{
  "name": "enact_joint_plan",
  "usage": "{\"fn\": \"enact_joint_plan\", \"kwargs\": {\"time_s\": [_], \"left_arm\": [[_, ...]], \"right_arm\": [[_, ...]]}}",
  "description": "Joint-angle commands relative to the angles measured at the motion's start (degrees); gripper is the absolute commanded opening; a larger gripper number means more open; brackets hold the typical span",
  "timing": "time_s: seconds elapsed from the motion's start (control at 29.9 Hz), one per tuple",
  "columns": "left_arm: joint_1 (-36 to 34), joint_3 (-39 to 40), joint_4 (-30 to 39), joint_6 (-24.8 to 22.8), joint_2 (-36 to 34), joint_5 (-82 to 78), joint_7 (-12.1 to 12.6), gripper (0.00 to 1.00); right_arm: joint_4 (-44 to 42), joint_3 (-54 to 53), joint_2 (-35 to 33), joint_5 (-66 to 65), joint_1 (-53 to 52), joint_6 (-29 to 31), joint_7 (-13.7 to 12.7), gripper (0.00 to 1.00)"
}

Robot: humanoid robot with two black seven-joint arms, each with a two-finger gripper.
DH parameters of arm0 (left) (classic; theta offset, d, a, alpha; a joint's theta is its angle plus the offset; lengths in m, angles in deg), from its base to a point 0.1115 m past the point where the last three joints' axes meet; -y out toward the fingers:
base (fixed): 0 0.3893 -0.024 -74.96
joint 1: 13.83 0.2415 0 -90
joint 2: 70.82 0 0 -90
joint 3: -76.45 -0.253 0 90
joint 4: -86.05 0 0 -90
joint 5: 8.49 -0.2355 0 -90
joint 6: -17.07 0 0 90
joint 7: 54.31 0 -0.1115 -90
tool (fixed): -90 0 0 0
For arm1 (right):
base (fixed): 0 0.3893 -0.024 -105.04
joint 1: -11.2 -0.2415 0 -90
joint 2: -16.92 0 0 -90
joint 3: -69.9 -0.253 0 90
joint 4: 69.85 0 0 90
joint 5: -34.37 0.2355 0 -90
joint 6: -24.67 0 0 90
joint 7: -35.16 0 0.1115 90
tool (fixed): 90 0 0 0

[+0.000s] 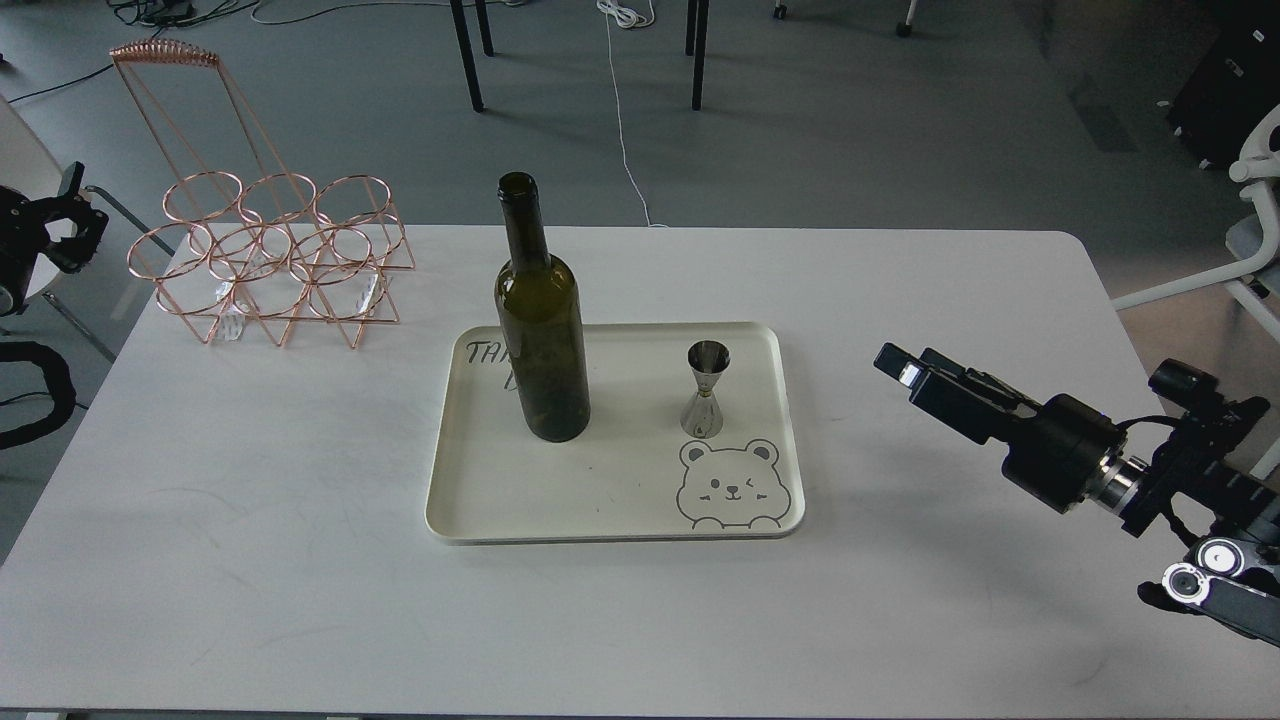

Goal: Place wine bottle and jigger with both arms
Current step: 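Reach the right gripper toward the metal jigger on the tray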

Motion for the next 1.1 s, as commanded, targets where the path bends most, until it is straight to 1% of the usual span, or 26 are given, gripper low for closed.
{"fn": "enact_joint_plan", "kwargs": {"time_s": [0.0,0.17,0.27,0.43,0.57,0.67,0.77,0.97,1.07], "left_arm": [[0.0,0.2,0.0,0.0,0.0,0.0,-0.1,0.99],[0.3,0.3,0.0,0.0,-0.1,0.1,-0.1,0.99],[0.4,0.3,0.0,0.0,-0.2,0.1,0.0,0.99],[0.3,0.4,0.0,0.0,-0.7,0.1,-0.1,0.99],[0.4,0.4,0.0,0.0,-0.8,0.2,-0.1,0.99],[0.4,0.4,0.0,0.0,-0.8,0.3,-0.1,0.99],[0.4,0.4,0.0,0.0,-0.8,0.4,-0.1,0.99],[0.4,0.5,-0.1,0.0,-1.0,0.4,-0.1,0.99],[0.4,0.5,-0.1,0.0,-1.2,0.3,-0.1,0.99]], "right_arm": [[-5.3,6.4,4.5,-3.9,-5.1,-3.2,0.0,0.96],[-16.0,15.4,13.5,-6.6,-11.8,-7.4,0.0,0.95],[-22.6,18.1,19.8,-8.9,-13.0,-9.6,0.0,0.95],[-31.4,20.3,28.0,-12.6,-13.2,-9.6,0.0,0.93],[-35.1,21.1,31.8,-13.1,-14.6,-9.6,0.0,0.93],[-38.0,22.5,34.2,-13.1,-15.9,-9.6,0.0,0.9],[-39.4,22.9,36.0,-13.1,-16.4,-9.6,0.0,0.84],[-42.9,23.1,39.0,-13.1,-16.3,-9.6,0.0,0.66],[-43.2,23.1,39.5,-13.1,-16.6,-9.6,0.0,0.59]]}}
